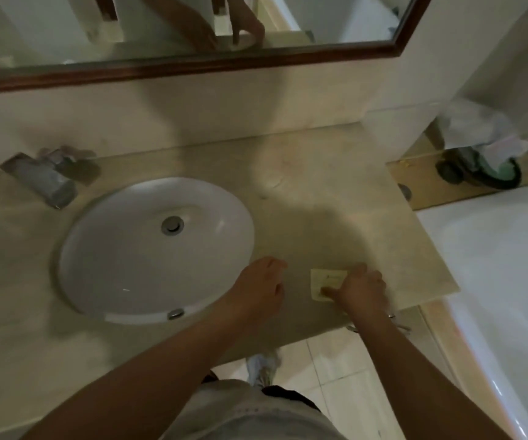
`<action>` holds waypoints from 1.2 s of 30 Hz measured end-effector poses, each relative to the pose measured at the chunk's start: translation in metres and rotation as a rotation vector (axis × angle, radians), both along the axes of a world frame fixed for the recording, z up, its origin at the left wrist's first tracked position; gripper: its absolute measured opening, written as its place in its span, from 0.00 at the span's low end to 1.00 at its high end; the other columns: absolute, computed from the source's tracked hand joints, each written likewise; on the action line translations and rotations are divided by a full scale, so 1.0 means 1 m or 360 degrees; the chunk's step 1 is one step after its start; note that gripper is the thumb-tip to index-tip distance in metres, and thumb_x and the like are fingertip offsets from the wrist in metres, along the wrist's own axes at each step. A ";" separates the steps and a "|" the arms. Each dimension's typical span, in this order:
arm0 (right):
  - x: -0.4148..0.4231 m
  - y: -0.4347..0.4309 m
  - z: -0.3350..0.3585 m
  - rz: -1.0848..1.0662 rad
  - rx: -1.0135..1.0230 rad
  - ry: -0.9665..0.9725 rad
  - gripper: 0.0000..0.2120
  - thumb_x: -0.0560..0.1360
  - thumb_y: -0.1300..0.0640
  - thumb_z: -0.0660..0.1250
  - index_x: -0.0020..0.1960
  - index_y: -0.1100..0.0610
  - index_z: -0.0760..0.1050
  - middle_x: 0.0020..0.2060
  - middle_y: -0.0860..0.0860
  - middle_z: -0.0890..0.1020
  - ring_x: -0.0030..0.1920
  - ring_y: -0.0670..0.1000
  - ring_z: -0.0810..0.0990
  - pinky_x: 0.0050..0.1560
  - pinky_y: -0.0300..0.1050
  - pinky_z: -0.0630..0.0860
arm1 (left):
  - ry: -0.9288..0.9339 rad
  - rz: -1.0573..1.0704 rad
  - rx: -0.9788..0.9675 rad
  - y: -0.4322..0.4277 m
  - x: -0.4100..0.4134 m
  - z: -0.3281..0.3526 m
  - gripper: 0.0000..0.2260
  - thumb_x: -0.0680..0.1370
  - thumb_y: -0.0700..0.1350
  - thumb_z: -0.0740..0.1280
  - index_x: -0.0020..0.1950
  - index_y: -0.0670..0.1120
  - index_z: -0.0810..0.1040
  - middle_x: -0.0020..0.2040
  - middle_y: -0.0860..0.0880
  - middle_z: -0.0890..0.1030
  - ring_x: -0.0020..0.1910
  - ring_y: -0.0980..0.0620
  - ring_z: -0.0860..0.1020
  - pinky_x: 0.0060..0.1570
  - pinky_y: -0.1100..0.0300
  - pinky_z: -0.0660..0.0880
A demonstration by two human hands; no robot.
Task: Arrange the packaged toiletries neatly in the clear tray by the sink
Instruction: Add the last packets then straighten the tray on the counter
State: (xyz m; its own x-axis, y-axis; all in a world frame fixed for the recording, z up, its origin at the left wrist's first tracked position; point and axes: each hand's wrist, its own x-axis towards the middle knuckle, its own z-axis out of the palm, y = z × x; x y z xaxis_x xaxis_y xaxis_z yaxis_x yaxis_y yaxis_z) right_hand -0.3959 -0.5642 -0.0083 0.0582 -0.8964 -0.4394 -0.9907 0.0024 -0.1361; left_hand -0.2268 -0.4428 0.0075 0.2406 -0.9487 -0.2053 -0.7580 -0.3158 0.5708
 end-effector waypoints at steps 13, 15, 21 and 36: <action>0.162 0.070 0.064 0.1115 0.0307 -0.1067 0.26 0.73 0.56 0.70 0.68 0.51 0.64 0.46 0.47 0.77 0.42 0.48 0.77 0.37 0.38 0.70 | 0.0306 0.0705 -0.0218 0.064 0.087 0.055 0.16 0.74 0.47 0.68 0.61 0.50 0.74 0.54 0.49 0.78 0.52 0.51 0.77 0.51 0.57 0.74; 0.194 0.094 0.074 0.1199 0.0358 -0.1105 0.26 0.73 0.54 0.70 0.69 0.49 0.65 0.46 0.47 0.77 0.42 0.47 0.78 0.36 0.34 0.70 | 0.0306 0.0802 -0.0246 0.095 0.115 0.067 0.08 0.75 0.44 0.66 0.53 0.50 0.76 0.46 0.51 0.78 0.44 0.52 0.77 0.43 0.61 0.73; 0.300 0.191 0.081 0.1254 0.0506 -0.1158 0.19 0.71 0.57 0.72 0.60 0.49 0.71 0.46 0.45 0.81 0.43 0.41 0.80 0.37 0.31 0.71 | 0.0454 0.1300 -0.0470 0.216 0.214 0.070 0.07 0.71 0.38 0.70 0.39 0.49 0.75 0.32 0.56 0.73 0.30 0.62 0.72 0.31 0.64 0.68; 0.544 0.473 0.055 0.1430 0.0724 -0.0964 0.06 0.74 0.59 0.71 0.42 0.50 0.78 0.38 0.47 0.82 0.38 0.46 0.79 0.33 0.31 0.70 | 0.0770 0.2206 -0.0488 0.541 0.391 0.024 0.06 0.73 0.46 0.71 0.41 0.43 0.80 0.38 0.45 0.82 0.36 0.53 0.77 0.38 0.59 0.72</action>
